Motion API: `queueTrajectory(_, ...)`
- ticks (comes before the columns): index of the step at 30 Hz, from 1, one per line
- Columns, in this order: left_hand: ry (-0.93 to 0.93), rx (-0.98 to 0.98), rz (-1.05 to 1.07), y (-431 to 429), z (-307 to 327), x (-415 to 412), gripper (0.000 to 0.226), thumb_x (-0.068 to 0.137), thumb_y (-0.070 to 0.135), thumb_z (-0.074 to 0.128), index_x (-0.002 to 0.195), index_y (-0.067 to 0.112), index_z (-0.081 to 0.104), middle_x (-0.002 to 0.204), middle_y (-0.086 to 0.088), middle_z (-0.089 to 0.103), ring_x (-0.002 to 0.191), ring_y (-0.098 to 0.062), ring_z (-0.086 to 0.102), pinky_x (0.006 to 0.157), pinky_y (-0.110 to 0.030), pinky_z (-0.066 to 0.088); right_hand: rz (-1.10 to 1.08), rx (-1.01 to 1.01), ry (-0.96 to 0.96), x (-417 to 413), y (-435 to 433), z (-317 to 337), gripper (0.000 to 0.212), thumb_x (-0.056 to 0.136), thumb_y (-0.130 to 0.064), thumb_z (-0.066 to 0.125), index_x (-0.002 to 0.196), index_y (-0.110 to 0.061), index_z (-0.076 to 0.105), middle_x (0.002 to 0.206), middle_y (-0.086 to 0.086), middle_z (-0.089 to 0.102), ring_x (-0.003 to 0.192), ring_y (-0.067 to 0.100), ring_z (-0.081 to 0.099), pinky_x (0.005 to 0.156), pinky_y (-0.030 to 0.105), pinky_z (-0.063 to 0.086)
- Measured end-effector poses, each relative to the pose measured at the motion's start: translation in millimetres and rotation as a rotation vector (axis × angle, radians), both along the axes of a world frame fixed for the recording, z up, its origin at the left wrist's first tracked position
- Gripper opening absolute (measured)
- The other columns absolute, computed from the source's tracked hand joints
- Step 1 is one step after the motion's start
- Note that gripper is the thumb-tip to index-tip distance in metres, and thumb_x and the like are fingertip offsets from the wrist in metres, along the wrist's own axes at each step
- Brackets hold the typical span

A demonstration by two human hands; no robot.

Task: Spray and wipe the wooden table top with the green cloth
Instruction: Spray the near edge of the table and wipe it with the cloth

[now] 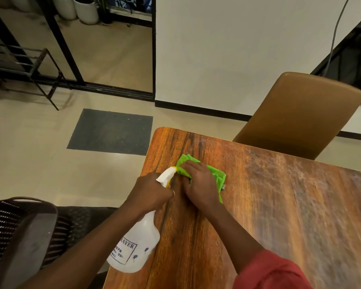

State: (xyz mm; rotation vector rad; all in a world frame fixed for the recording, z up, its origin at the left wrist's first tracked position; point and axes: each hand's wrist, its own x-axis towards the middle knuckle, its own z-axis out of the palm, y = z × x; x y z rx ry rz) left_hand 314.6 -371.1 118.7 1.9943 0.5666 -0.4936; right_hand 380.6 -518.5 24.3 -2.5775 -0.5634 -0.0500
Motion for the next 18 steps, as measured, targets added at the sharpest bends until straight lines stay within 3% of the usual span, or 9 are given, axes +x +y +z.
queueTrajectory(4, -0.002, 0.006, -0.011, -3, 3, 10, 0.034, 0.084, 0.016, 0.070, 0.110, 0.016, 0.049, 0.090, 0.000, 0.053, 0.078, -0.015, 0.052, 0.072, -0.029, 0.048, -0.058, 0.032, 0.028, -3, 0, 1, 0.035, 0.081, -0.014, 0.062, 0.116, -0.014, 0.068, 0.122, 0.000, 0.065, 0.116, 0.024, 0.054, 0.090, 0.036, 0.047)
queueTrajectory(8, -0.052, 0.085, -0.024, -7, 12, 38, 0.026, 0.083, 0.014, 0.069, 0.099, 0.013, 0.048, 0.084, -0.004, 0.055, 0.078, -0.024, 0.059, 0.068, -0.033, 0.050, -0.165, 0.053, 0.015, -18, -14, -1, 0.038, 0.079, -0.013, 0.062, 0.117, -0.015, 0.068, 0.123, 0.002, 0.064, 0.119, 0.024, 0.052, 0.096, 0.037, 0.043)
queueTrajectory(11, -0.081, 0.131, -0.037, -9, 14, 58, 0.027, 0.081, 0.013, 0.067, 0.104, 0.003, 0.056, 0.078, -0.007, 0.056, 0.067, -0.026, 0.059, 0.059, -0.030, 0.046, -0.176, 0.040, 0.030, -20, -18, -3, 0.041, 0.079, -0.010, 0.064, 0.119, -0.015, 0.067, 0.125, 0.001, 0.063, 0.121, 0.023, 0.051, 0.095, 0.036, 0.044)
queueTrajectory(14, -0.084, 0.161, -0.042, -13, 16, 70, 0.028, 0.082, 0.012, 0.064, 0.106, 0.005, 0.051, 0.079, -0.006, 0.053, 0.069, -0.025, 0.059, 0.061, -0.032, 0.048, -0.180, 0.020, 0.036, -24, -17, -3, 0.043, 0.077, -0.010, 0.067, 0.120, -0.016, 0.067, 0.124, -0.001, 0.063, 0.120, 0.022, 0.051, 0.093, 0.033, 0.045)
queueTrajectory(18, -0.078, 0.193, -0.100, -21, 19, 77, 0.033, 0.083, 0.014, 0.067, 0.112, 0.004, 0.054, 0.086, -0.010, 0.058, 0.060, -0.020, 0.057, 0.047, -0.025, 0.039, -0.187, 0.012, 0.015, -23, -19, -5, 0.047, 0.071, -0.008, 0.071, 0.117, -0.017, 0.068, 0.122, -0.001, 0.064, 0.116, 0.021, 0.054, 0.092, 0.033, 0.046)
